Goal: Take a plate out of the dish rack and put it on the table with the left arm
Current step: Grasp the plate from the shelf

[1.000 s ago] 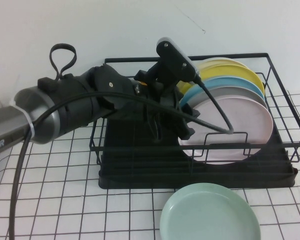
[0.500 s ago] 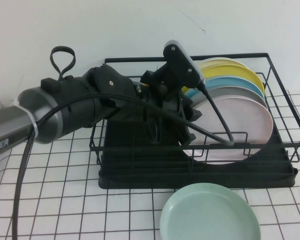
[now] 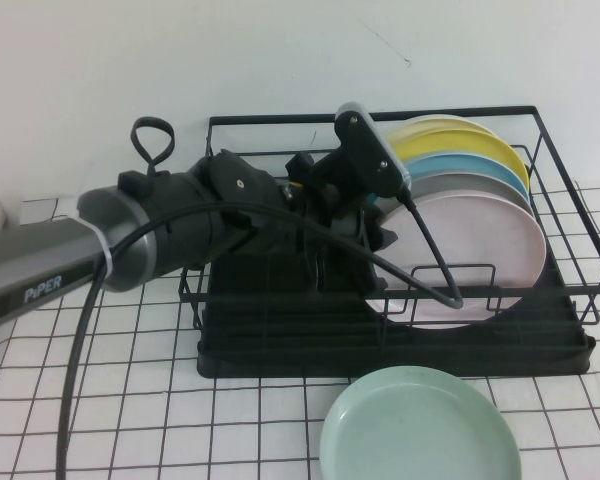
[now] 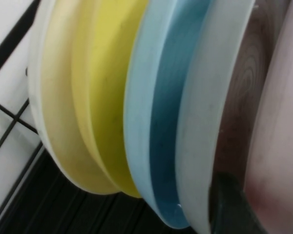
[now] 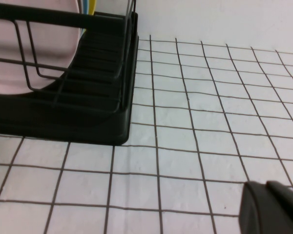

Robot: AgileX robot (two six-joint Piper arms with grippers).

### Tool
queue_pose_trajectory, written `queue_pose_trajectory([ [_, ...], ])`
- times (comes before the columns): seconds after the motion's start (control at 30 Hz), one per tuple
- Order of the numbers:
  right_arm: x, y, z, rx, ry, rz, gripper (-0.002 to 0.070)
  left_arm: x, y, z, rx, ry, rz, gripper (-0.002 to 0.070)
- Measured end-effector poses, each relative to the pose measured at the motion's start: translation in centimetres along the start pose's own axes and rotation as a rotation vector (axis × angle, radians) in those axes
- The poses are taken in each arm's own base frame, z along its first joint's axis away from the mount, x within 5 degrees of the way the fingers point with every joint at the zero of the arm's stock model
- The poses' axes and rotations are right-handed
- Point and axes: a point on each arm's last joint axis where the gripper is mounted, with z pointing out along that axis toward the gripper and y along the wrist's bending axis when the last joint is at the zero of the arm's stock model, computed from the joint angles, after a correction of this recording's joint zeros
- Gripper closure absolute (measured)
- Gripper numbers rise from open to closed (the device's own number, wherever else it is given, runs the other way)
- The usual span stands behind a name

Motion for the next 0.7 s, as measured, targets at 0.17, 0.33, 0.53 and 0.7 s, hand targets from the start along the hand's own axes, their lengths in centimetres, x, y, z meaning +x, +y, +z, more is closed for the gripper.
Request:
queue_pose_trajectory([
  [0.17,0.0,0.0,0.0,0.0,0.0,0.0,0.0679,0.4,-0.2,0.5,0.008,0.012,0.018,0.0442],
  [0.33,0.0,0.0,0.0,0.0,0.0,0.0,0.0679,0.3,-0.1,0.6,0.003,-0.003,-0.011,0.06],
  [0.53,0.0,0.0,0.0,0.0,0.0,0.0,0.0679,-0.8,0.2,-0.1,-0.017,-0.05,-0.046,0.0627],
  [0.7,0.0,0.0,0.0,0.0,0.0,0.0,0.0679,-3.2,0.7,-2.0,-0.029,-0.122,-0.021,0.0632],
])
